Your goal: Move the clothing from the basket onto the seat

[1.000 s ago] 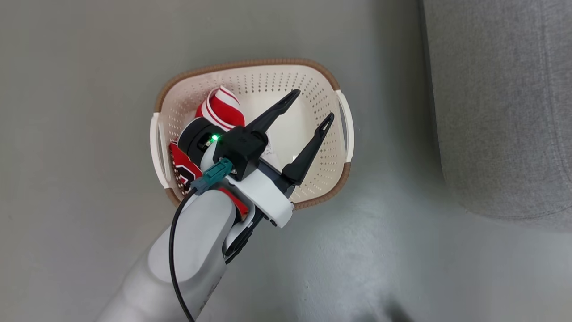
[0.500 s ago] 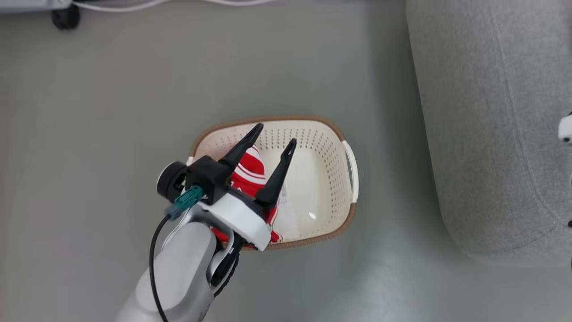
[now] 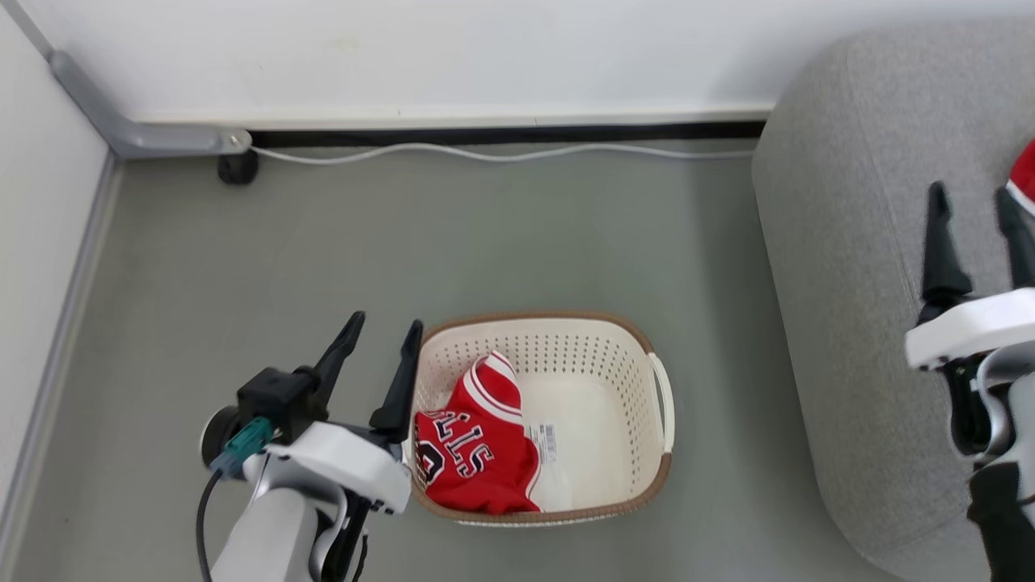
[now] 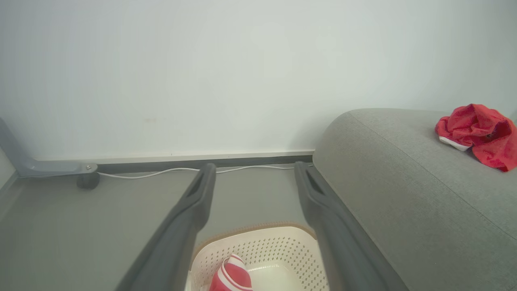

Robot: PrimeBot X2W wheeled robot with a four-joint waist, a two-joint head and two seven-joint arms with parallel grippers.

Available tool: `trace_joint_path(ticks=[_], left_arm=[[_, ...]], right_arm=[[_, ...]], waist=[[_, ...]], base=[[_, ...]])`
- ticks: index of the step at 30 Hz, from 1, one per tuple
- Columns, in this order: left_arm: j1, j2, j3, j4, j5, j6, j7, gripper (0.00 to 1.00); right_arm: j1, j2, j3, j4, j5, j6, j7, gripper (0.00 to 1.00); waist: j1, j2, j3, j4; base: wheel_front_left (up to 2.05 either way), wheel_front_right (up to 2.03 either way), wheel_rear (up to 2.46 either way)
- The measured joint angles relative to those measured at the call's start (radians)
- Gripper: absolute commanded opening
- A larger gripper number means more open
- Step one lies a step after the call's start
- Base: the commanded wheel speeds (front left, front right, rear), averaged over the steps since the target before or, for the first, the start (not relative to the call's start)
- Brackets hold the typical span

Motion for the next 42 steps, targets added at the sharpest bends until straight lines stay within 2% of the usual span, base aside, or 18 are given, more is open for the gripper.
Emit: trace_joint_path(ticks=[1, 7, 12, 19, 30, 42], left_arm=[[0.027, 0.0, 0.034, 0.0, 0.013, 0.0, 0.0, 1.0], [0.102, -0.002, 0.117, -0.001, 0.038, 0.0, 0.0, 1.0], [0.151, -0.004, 0.186, -0.009, 0.057, 0.0, 0.0, 1.0], [0.204, -0.005, 0.268, -0.057, 0.108, 0.007, 0.0, 1.0], [0.306, -0.009, 0.312, -0.128, 0.143, 0.011, 0.0, 1.0], [0.329, -0.01, 0.282, -0.142, 0.14, 0.025, 0.0, 1.0]], right_arm=[[0.029, -0.003, 0.05, -0.023, 0.005, 0.0, 0.0, 1.0], [0.116, -0.007, 0.137, -0.081, 0.013, 0.0, 0.0, 1.0], [0.185, -0.001, 0.149, -0.132, 0.001, 0.0, 0.0, 1.0], [0.303, 0.046, 0.144, -0.195, -0.05, 0.0, 0.0, 1.0], [0.388, 0.092, 0.125, -0.236, -0.104, 0.0, 0.0, 1.0], [0.397, 0.105, 0.119, -0.242, -0.113, 0.0, 0.0, 1.0]], waist=[[0.0, 0.0, -0.029, 0.01], [0.0, 0.0, -0.104, 0.035], [0.0, 0.0, -0.148, 0.052], [0.0, 0.0, -0.18, 0.063], [0.0, 0.0, -0.193, 0.041], [0.0, 0.0, -0.194, 0.024]], base=[[0.0, 0.0, 0.0], [0.0, 0.0, 0.0], [0.0, 0.0, 0.0], [0.0, 0.0, 0.0], [0.0, 0.0, 0.0], [0.0, 0.0, 0.0]])
